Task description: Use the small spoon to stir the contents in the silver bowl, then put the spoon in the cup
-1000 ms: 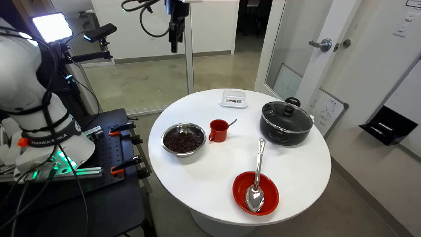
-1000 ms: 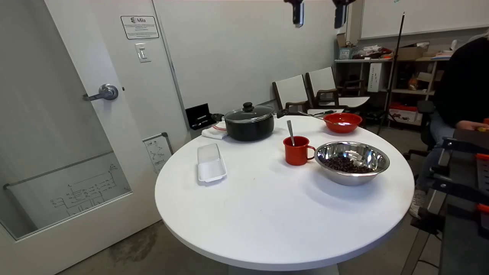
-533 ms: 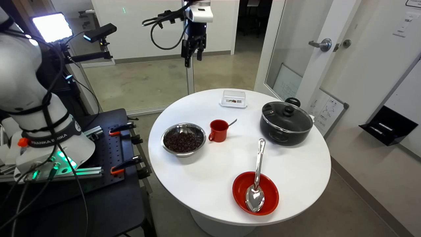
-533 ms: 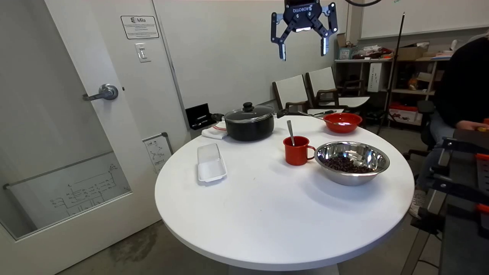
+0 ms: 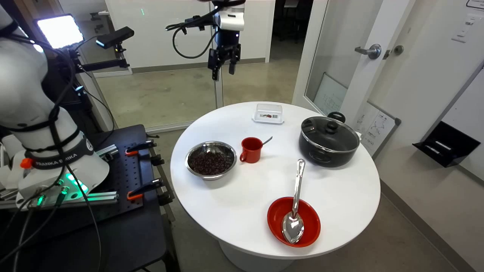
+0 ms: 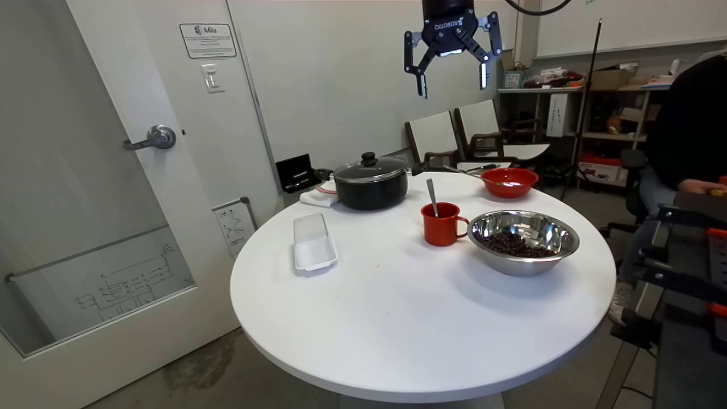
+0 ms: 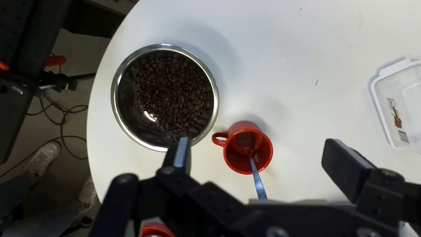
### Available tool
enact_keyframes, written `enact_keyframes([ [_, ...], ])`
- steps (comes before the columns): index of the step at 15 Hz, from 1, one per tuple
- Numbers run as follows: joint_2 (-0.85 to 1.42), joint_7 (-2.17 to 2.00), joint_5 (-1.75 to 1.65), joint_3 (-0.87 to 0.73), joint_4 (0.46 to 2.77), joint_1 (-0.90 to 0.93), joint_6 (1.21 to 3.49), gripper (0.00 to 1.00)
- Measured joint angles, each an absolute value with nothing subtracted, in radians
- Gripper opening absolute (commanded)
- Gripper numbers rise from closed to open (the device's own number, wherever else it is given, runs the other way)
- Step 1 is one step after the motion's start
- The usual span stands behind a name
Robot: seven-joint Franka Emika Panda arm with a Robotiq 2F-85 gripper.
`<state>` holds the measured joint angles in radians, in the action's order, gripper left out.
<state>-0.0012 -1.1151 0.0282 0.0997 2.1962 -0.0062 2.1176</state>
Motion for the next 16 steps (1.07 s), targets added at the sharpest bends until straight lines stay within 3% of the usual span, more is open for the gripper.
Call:
enact_keyframes([
  [6, 0.047, -1.293, 0.008, 0.089, 2.155, 0.004, 2.11, 1.0],
  [16, 0.339, -1.754, -0.013, -0.019, 1.93, 0.029, 2.086, 1.0],
])
